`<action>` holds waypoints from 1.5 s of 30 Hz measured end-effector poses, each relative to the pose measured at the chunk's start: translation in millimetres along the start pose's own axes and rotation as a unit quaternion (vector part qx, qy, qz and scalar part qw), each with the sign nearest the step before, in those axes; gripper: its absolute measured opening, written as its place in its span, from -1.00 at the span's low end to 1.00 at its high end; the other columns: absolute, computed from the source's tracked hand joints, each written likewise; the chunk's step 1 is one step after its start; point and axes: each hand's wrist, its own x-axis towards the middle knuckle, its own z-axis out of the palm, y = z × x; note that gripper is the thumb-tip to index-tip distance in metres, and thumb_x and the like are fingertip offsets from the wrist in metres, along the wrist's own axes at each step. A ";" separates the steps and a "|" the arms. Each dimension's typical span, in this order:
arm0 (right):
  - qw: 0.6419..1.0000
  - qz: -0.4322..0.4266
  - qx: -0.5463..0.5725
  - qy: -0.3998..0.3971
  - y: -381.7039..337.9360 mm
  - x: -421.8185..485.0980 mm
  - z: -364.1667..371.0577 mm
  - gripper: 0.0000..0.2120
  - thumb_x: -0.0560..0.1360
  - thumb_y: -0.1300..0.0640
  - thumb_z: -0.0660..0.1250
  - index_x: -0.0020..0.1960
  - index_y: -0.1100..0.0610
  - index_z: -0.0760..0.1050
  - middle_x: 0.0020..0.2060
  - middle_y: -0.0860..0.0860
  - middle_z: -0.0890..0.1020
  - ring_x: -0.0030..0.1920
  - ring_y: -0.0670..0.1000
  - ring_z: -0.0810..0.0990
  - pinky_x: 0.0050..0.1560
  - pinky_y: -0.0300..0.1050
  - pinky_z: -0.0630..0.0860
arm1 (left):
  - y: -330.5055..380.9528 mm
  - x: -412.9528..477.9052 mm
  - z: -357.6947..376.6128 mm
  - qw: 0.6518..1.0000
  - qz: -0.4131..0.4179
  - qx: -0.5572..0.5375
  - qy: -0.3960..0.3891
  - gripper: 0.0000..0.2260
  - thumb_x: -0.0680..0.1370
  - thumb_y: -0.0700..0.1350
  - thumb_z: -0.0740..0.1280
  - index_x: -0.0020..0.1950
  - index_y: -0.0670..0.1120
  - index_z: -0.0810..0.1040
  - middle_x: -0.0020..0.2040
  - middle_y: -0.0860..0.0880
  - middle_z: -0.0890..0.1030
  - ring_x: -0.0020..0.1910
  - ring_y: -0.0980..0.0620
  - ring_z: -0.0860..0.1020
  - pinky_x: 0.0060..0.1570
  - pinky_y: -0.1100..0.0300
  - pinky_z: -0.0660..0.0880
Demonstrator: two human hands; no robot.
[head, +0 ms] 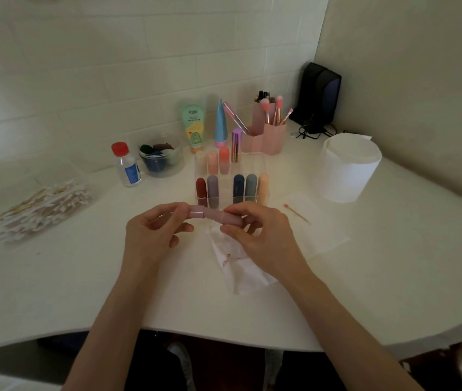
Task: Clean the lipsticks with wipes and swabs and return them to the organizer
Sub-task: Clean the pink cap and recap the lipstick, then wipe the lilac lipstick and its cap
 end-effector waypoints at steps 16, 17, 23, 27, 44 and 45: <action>0.995 -0.089 -0.036 0.032 -3.6 -4.6 0.5 -0.74 0.48 0.06 0.54 0.16 0.06 0.69 -0.07 -0.13 0.71 -0.11 -0.19 0.59 0.03 -0.38 0.48 | -4.2 -4.1 5.2 0.993 0.101 0.031 -0.046 -0.84 0.51 -0.09 0.47 0.04 -0.11 0.71 -0.13 0.01 0.73 -0.33 0.03 0.64 -0.41 0.31 0.45; 0.994 -0.093 -0.040 0.034 -3.1 -4.6 0.6 -0.74 0.49 0.06 0.54 0.16 0.06 0.70 -0.07 -0.12 0.71 -0.12 -0.19 0.59 0.03 -0.35 0.49 | -4.4 -3.9 6.2 0.993 0.103 0.033 -0.044 -0.86 0.51 -0.11 0.48 0.03 -0.12 0.71 -0.14 0.01 0.73 -0.34 0.02 0.64 -0.41 0.32 0.45; 0.996 -0.070 -0.035 0.050 -3.7 -4.2 -0.9 -0.73 0.49 0.04 0.53 0.17 0.04 0.69 -0.06 -0.11 0.72 -0.11 -0.15 0.59 0.02 -0.34 0.50 | 0.7 -2.2 13.9 0.989 0.135 0.032 -0.056 -0.82 0.50 -0.08 0.47 0.06 -0.13 0.70 -0.12 0.01 0.73 -0.28 0.00 0.69 -0.42 0.26 0.48; 0.995 -0.058 -0.029 0.077 -7.9 -2.5 0.4 -0.71 0.49 -0.02 0.51 0.19 0.00 0.67 -0.01 -0.15 0.72 -0.05 -0.14 0.61 0.01 -0.37 0.50 | 3.3 -3.5 21.6 0.982 0.175 0.040 -0.050 -0.74 0.51 -0.16 0.47 0.20 -0.10 0.66 -0.02 0.06 0.72 -0.27 0.03 0.67 -0.33 0.36 0.49; 0.988 0.017 -0.059 0.143 3.2 1.4 -7.5 -0.80 0.57 -0.01 0.42 0.14 0.05 0.64 -0.03 -0.09 0.66 -0.03 -0.11 0.54 0.03 -0.10 0.52 | 23.5 33.3 53.3 0.951 0.267 0.153 0.023 -0.66 0.55 -0.17 0.46 0.29 0.12 0.63 0.05 0.17 0.66 -0.13 0.09 0.59 -0.21 0.39 0.40; 0.988 0.019 -0.057 0.145 3.9 1.5 -7.6 -0.80 0.57 -0.01 0.41 0.13 0.05 0.64 -0.04 -0.08 0.66 -0.02 -0.08 0.55 0.03 -0.08 0.52 | 23.4 34.6 55.0 0.948 0.271 0.168 0.021 -0.65 0.54 -0.16 0.46 0.29 0.12 0.63 0.04 0.17 0.65 -0.14 0.09 0.58 -0.21 0.42 0.38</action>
